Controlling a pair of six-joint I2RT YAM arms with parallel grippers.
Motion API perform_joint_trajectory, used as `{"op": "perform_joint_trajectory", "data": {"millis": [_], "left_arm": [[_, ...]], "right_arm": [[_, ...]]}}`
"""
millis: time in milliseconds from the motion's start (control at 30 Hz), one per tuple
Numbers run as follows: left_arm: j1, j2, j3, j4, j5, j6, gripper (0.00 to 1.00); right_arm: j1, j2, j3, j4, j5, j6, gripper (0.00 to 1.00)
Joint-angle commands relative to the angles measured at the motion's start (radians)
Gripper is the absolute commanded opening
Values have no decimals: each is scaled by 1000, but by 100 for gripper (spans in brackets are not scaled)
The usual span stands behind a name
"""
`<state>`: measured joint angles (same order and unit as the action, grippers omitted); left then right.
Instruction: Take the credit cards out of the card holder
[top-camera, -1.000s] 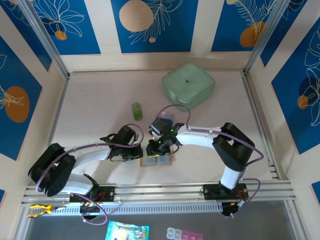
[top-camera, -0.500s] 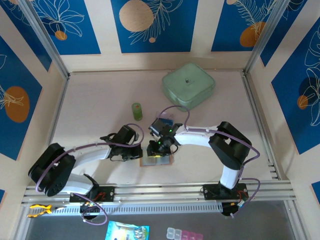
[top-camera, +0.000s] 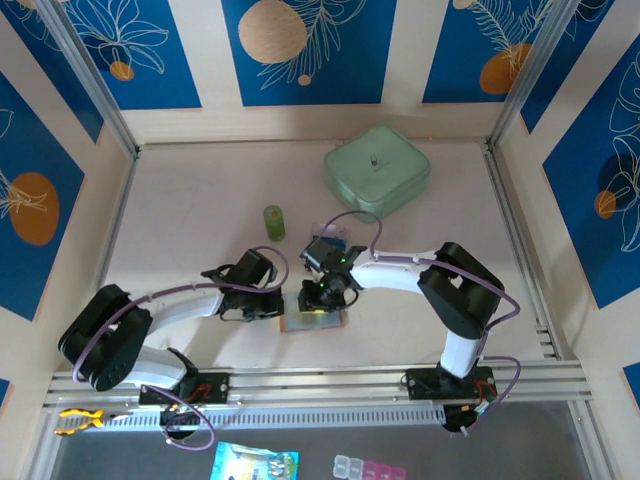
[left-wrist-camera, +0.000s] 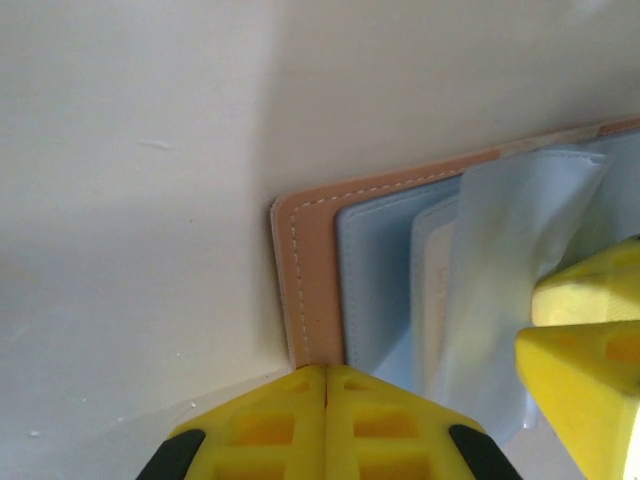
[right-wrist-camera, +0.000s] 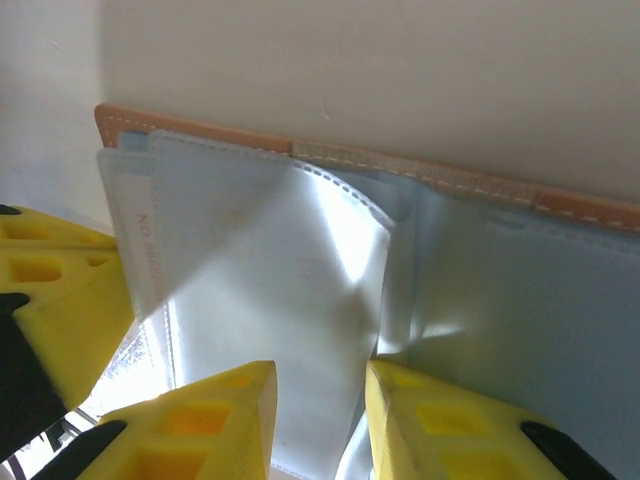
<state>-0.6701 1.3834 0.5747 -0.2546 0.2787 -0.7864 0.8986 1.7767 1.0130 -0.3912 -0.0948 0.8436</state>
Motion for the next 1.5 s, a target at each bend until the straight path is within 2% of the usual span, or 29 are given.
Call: {"op": "perform_joint_trajectory", "data": {"millis": [0, 400, 800, 1067, 1467], "left_arm": [[9, -23, 38, -55, -22, 15, 4], [-5, -76, 53, 39, 59, -70, 9], [-27, -5, 25, 168, 90, -123, 23], [-28, 29, 32, 131, 56, -119, 27], [-28, 47, 26, 104, 31, -123, 33]], "right_arm": [[-10, -24, -40, -9, -7, 9, 30], [-39, -40, -134, 104, -72, 23, 23], [-70, -39, -230, 239, -159, 61, 21], [-102, -47, -301, 345, -214, 88, 21], [-116, -35, -332, 406, -255, 103, 21]]}}
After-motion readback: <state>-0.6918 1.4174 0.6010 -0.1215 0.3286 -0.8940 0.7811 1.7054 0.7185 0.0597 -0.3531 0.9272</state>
